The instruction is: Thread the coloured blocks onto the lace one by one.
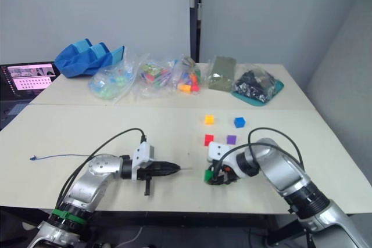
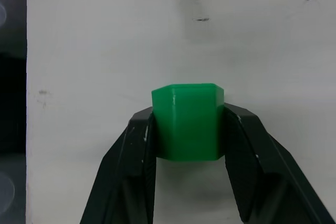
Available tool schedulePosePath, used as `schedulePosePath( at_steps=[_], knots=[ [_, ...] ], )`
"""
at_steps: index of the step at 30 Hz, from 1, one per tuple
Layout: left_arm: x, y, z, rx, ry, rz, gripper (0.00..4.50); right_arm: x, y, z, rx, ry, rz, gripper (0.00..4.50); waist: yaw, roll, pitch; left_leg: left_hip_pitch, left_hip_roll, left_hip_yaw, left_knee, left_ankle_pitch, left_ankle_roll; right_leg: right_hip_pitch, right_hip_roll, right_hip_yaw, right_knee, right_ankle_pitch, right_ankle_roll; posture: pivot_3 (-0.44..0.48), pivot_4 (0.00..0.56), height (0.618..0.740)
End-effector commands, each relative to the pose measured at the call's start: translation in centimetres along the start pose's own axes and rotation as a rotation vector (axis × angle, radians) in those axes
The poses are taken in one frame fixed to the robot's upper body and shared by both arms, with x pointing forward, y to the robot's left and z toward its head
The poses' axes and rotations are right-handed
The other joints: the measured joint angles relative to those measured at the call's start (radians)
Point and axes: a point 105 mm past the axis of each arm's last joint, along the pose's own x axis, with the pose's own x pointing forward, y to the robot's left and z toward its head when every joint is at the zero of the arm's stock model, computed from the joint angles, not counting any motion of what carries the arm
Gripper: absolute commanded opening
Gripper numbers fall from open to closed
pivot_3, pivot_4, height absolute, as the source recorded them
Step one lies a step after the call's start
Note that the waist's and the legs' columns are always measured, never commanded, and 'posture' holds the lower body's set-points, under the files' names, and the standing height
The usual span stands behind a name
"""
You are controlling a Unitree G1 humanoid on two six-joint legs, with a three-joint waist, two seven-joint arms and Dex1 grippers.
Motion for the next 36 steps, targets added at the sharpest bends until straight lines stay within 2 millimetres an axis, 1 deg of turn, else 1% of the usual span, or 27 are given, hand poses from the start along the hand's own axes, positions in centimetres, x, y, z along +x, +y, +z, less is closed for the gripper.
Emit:
schedulePosePath(
  at_steps=[1, 5, 14, 18, 31, 36],
  knots=[
    [0.4, 0.0, 0.5, 0.014, -0.013, -0.035, 0.00, 0.0, 0.4, 0.6, 0.013, -0.019, -0.015, 1.27, 0.001, 0.000, 0.000, 0.000, 0.000, 0.000, 0.000, 0.000, 0.000, 0.000, 0.000, 0.000, 0.000, 0.000, 0.000, 0.000, 0.150, 0.740],
    [0.8, -0.4, 0.0, 0.002, 0.000, -0.074, 0.00, 0.0, 0.5, 0.4, 0.023, -0.011, -0.025, 1.27, 0.001, 0.000, 0.000, 0.000, 0.000, 0.000, 0.000, 0.000, 0.000, 0.000, 0.000, 0.000, 0.000, 0.000, 0.000, 0.000, 0.150, 0.740],
    [2.3, 0.3, 0.1, 0.023, -0.006, -0.085, 0.00, 0.0, 0.6, 0.5, 0.042, -0.011, -0.026, 1.27, 0.003, 0.000, 0.000, 0.000, 0.000, 0.000, 0.000, 0.000, 0.000, 0.000, 0.000, 0.000, 0.000, 0.000, 0.000, 0.000, 0.150, 0.740],
    [2.5, 0.4, 0.1, 0.033, -0.009, -0.086, 0.00, -0.2, 0.8, 0.5, 0.051, -0.010, -0.024, 1.27, 0.002, 0.000, 0.000, 0.000, 0.000, 0.000, 0.000, 0.000, 0.000, 0.000, 0.000, 0.000, 0.000, 0.000, 0.000, 0.000, 0.150, 0.740],
    [3.8, -0.3, 0.2, 0.048, -0.006, -0.128, 0.00, -0.4, 1.1, 0.6, 0.075, -0.008, -0.034, 1.27, 0.007, 0.000, 0.000, 0.000, 0.000, 0.000, 0.000, 0.000, 0.000, 0.000, 0.000, 0.000, 0.000, 0.000, 0.000, 0.000, 0.150, 0.740],
    [4.0, -0.5, 0.1, 0.049, -0.002, -0.133, 0.00, -0.4, 1.0, 0.6, 0.079, -0.010, -0.044, 1.27, 0.007, 0.000, 0.000, 0.000, 0.000, 0.000, 0.000, 0.000, 0.000, 0.000, 0.000, 0.000, 0.000, 0.000, 0.000, 0.000, 0.150, 0.740]
  ],
)
